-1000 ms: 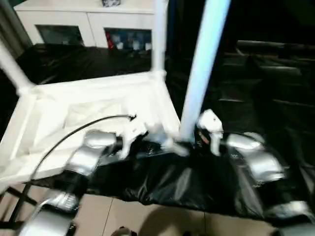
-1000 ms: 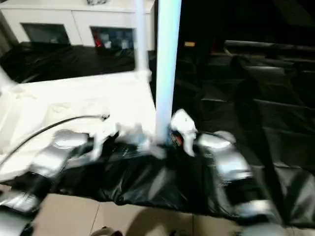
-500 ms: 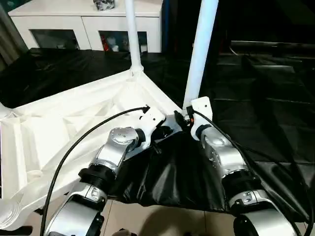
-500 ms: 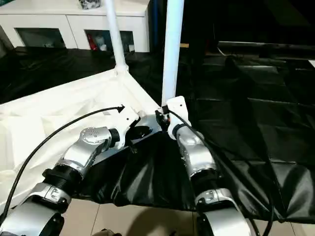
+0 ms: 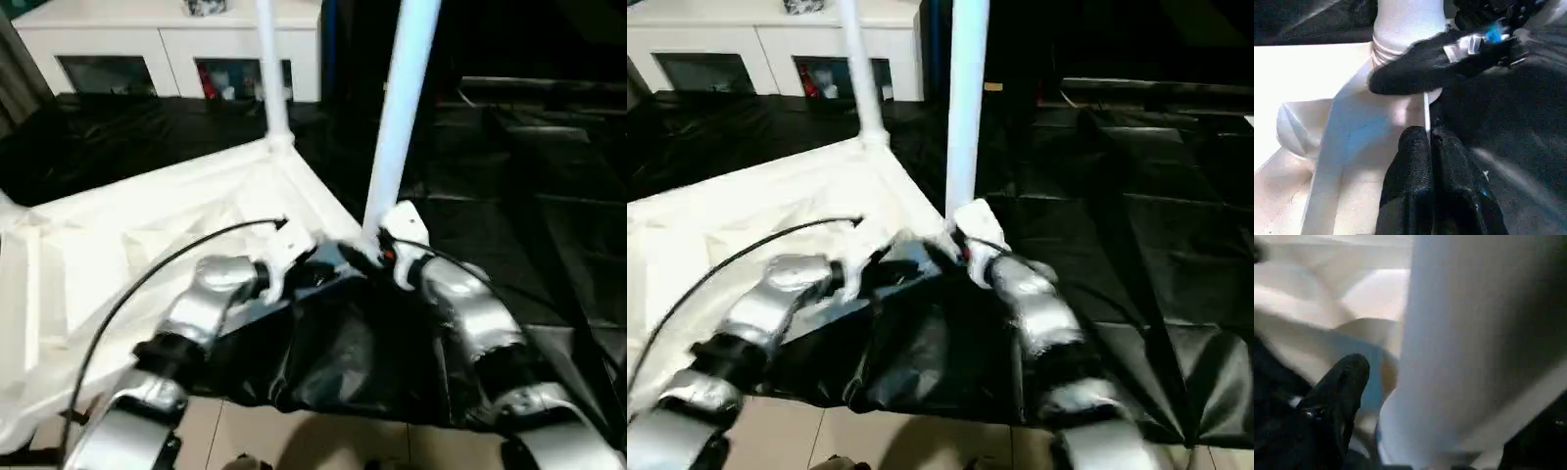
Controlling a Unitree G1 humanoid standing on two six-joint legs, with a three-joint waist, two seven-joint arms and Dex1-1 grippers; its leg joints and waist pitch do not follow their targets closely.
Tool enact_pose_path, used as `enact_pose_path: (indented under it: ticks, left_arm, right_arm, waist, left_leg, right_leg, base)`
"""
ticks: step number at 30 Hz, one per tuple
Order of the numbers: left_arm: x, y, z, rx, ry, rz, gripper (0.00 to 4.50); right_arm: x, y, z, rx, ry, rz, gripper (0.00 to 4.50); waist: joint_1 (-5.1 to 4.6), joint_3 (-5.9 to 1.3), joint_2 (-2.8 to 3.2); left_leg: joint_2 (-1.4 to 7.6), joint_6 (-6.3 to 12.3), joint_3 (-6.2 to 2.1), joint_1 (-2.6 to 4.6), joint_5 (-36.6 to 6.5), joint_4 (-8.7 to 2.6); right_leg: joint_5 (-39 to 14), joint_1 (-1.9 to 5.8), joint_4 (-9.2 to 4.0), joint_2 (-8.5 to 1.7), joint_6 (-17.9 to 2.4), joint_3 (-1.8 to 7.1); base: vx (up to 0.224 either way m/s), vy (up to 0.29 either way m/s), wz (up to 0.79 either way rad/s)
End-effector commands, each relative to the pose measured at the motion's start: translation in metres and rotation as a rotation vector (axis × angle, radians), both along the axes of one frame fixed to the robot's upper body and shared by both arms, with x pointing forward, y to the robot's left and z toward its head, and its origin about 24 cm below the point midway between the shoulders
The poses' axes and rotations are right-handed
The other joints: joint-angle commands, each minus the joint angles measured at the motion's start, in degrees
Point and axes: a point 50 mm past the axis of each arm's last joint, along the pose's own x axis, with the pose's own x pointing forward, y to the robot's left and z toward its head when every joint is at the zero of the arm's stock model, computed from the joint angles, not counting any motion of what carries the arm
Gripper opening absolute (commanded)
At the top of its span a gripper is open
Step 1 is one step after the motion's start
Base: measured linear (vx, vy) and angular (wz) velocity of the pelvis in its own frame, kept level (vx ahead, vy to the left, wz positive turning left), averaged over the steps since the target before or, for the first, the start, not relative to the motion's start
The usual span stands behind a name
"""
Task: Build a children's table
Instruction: Rotate leg to tighten
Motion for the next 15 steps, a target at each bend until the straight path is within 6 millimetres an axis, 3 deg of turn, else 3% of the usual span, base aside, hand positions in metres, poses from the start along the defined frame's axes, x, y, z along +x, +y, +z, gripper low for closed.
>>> enact_pose_path:
  ticks: [1,6,15]
  left_arm:
    - [-0.001,-0.005,0.016,-0.059,-0.055,-0.077,0.0]
    - [-0.003,0.003,0.018,-0.067,-0.037,-0.119,0.0]
    - [-0.014,0.017,0.022,-0.075,0.014,-0.235,0.0]
  right_arm:
    - [-0.009,0.01,0.002,0.02,0.017,0.15,3.97]
    - [-0.017,0.003,0.003,0.017,0.05,0.266,3.82]
    - [-0.031,-0.014,0.011,-0.011,0.126,0.472,3.08]
  waist:
    - [0.35,-3.92,-1.01]
    - [0.31,-3.66,-0.75]
    - [0.82,-3.85,-0.58]
  left_leg:
    - [2.09,5.34,-0.28,0.2,-10.4,-3.36]
    - [2.01,3.95,-0.39,0.44,-12.5,-3.59]
    - [2.2,4.76,-0.36,0.39,-11.0,-3.43]
  right_leg:
    - [-11.5,3.51,-3.75,-4.43,-12.6,2.63]
    - [-17.1,3.16,-4.42,-4.39,-11.4,2.58]
    - [-13.7,3.11,-3.97,-4.24,-12.7,2.54]
  base:
    - [0.0,0.0,0.0]
    - [0.0,0.0,0.0]
    - [0.0,0.0,0.0]
